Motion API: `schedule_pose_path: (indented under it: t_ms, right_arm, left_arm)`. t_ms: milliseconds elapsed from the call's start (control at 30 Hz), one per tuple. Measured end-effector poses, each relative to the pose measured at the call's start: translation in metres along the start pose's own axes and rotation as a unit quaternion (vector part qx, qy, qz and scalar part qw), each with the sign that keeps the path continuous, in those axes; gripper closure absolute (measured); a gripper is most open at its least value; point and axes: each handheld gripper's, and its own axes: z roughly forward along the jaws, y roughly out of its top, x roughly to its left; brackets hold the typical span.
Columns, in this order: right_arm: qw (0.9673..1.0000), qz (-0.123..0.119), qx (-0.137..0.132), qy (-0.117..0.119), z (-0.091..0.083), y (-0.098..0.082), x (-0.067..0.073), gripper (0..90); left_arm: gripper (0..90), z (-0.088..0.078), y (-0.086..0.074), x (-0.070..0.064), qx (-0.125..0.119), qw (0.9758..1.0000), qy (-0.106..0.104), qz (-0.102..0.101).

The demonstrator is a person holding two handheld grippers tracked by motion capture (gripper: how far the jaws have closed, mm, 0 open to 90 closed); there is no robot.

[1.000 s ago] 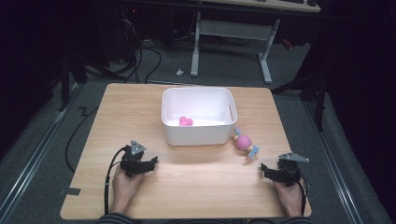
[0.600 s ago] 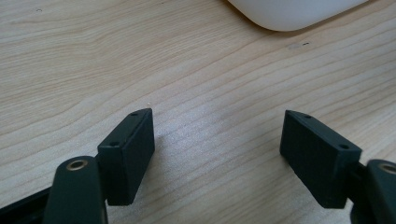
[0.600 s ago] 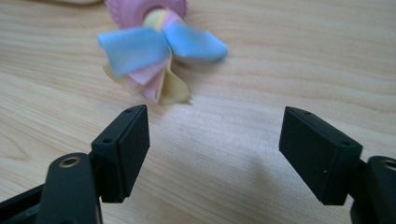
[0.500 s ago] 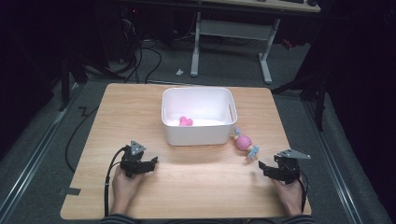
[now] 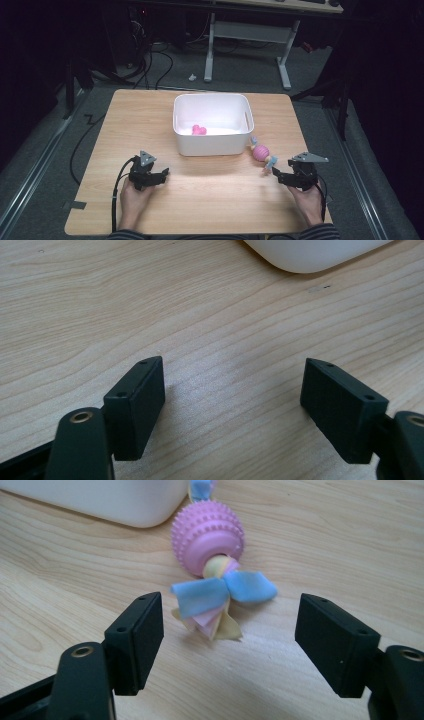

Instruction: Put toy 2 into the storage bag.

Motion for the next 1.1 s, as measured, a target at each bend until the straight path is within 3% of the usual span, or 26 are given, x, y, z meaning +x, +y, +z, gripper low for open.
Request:
schedule_pose_path:
  t_ms: [300, 1100]
  right_arm:
    - [0.9997, -0.020, 0.012, 0.003, 0.011, 0.024, 0.004, 29.3]
    - [0.9976, -0.043, 0.053, 0.009, 0.048, 0.061, 0.010, 27.2]
  left_arm:
    - [25.9, 0.000, 0.000, 0.000, 0.000, 1.0000, 0.000, 0.000]
    - [25.2, 0.000, 0.000, 0.000, 0.001, 1.0000, -0.001, 0.002]
